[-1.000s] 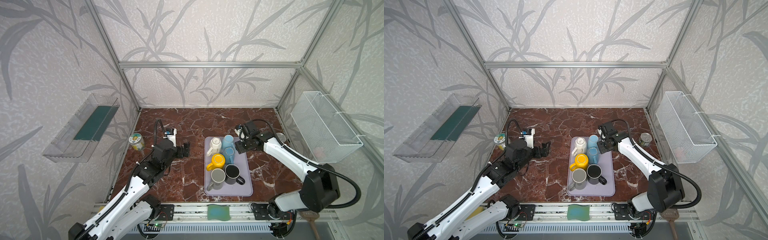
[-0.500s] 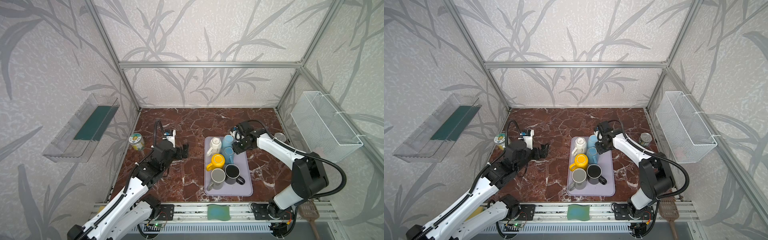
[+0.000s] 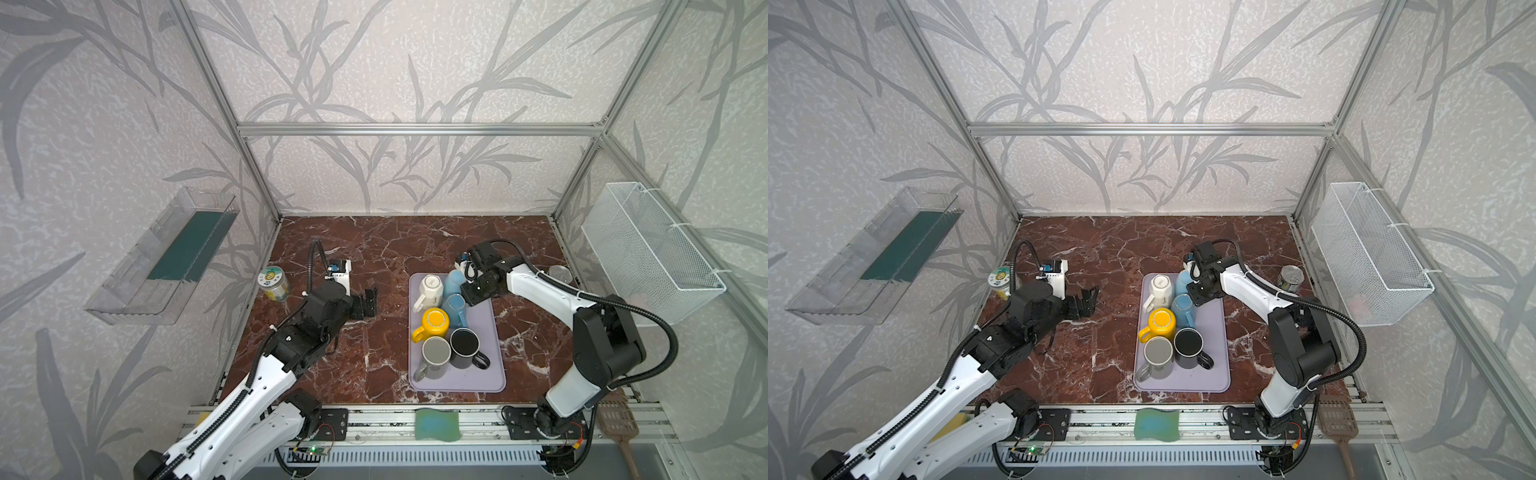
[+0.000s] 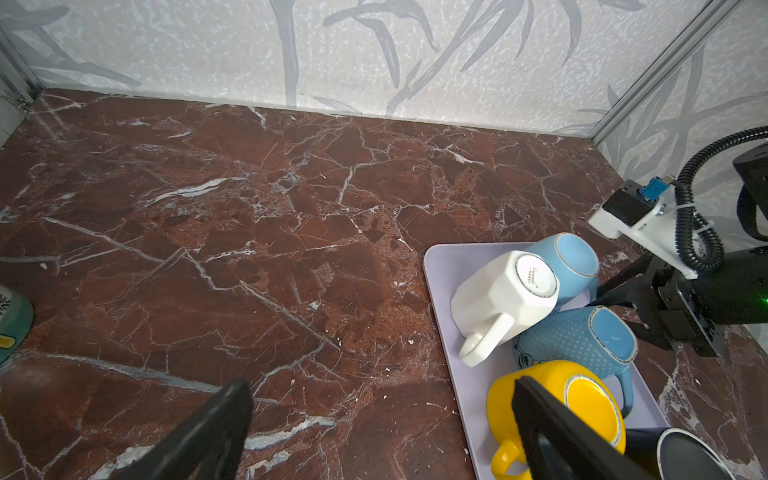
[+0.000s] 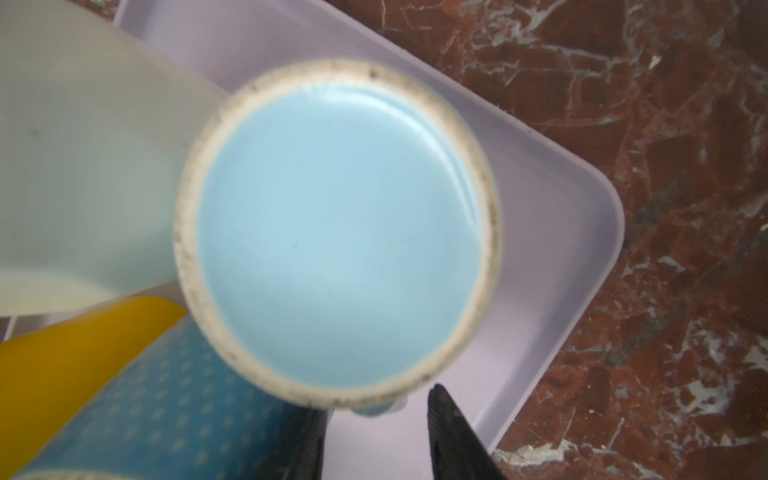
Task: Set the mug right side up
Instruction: 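Lower the right gripper and grasp the light blue mug's base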
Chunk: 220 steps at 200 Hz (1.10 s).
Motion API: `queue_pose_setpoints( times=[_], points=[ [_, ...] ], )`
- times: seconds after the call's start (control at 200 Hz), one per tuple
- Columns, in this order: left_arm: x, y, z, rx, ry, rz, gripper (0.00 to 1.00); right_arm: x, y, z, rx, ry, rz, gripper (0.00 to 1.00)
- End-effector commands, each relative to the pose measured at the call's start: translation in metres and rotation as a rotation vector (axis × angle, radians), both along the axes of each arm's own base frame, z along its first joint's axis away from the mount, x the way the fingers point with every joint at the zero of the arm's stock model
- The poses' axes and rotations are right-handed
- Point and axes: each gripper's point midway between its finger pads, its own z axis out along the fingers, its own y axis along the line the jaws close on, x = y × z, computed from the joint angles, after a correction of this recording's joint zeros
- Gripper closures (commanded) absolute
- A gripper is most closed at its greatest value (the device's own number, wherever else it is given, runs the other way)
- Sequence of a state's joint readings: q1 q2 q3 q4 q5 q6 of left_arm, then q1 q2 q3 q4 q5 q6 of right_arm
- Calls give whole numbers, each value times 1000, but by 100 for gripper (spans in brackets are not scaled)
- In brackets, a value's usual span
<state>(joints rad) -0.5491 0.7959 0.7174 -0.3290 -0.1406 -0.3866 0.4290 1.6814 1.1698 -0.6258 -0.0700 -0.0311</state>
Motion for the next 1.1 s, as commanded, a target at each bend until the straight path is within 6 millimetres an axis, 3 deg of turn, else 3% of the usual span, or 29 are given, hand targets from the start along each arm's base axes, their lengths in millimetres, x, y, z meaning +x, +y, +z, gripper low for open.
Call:
queue_pose_setpoints(
  times=[0.0,0.19,0.53,0.85,1.095],
  points=[
    [-2,4,8,-16,-13,20,1,10,6,5,18,-20,11,74],
    [-4,6,9,-19,-18,25,1,13,-3,4,-3,-21,-24,100],
    [-7,7,10,-10,-22,21,1,12,-25,3,-68,-19,-74,100],
    [-6,7,10,-6,-23,19,1,11,-25,6,-68,-3,-82,63],
    [-5,6,11,-3,-27,17,1,14,-22,7,-62,-9,-84,60]
  ],
)
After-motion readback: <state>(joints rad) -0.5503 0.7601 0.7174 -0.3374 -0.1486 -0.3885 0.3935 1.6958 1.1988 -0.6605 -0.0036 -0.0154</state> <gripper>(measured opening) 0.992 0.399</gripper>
